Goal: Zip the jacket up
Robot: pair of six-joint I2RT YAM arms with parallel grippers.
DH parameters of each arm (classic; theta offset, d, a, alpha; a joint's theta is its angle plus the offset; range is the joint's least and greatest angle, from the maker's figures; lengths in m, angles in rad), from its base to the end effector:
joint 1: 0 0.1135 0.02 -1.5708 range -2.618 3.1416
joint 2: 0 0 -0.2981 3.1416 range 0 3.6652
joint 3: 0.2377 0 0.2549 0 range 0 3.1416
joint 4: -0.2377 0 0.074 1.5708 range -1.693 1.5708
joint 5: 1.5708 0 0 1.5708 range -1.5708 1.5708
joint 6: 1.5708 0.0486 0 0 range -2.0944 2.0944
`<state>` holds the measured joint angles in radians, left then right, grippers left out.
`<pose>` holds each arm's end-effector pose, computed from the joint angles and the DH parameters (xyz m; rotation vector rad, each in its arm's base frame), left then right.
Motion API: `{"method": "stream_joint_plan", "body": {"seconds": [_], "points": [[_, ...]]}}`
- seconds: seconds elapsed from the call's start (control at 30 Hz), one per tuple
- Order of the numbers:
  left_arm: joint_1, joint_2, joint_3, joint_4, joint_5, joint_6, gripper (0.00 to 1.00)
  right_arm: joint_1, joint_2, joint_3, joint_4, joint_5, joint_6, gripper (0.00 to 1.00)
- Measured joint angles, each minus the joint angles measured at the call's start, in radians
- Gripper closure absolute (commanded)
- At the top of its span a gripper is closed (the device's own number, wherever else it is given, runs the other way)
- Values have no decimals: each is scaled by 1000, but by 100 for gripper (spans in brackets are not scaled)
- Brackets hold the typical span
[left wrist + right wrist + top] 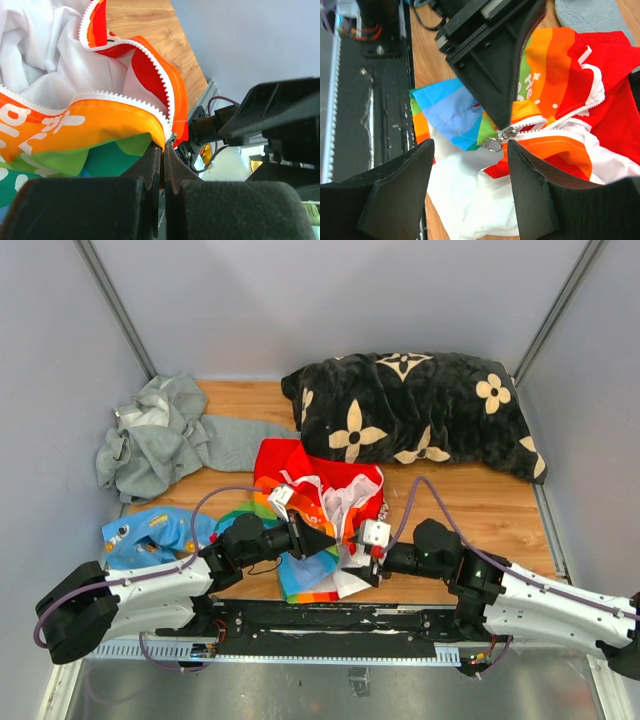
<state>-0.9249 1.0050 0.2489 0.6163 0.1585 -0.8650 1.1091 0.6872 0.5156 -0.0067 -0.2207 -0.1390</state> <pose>0.1157 -0.1662 0.2218 0.1917 1.9325 -1.4099 0.0633 0.1510 0.2979 -1.2034 1.3821 0.8901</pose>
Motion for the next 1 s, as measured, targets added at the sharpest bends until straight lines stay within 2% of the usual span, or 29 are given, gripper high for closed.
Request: {"method": "stream_joint_plan", "body": {"seconds": [0.2, 0.3, 0.53, 0.77, 1.0], "points": [[0, -1, 0, 1, 5, -1, 100, 169, -1, -76, 41, 191, -207, 51], [0, -5, 0, 1, 10, 0, 100, 244, 6, -130, 98, 306, -298, 53], [0, -17, -2, 2, 15, 0, 100, 410, 79, -267, 327, 583, -538, 57], [0, -17, -2, 2, 20, 0, 100, 437, 168, -303, 531, 728, -691, 60], [0, -17, -2, 5, 23, -5, 100, 447, 234, -323, 663, 767, -758, 60]]}}
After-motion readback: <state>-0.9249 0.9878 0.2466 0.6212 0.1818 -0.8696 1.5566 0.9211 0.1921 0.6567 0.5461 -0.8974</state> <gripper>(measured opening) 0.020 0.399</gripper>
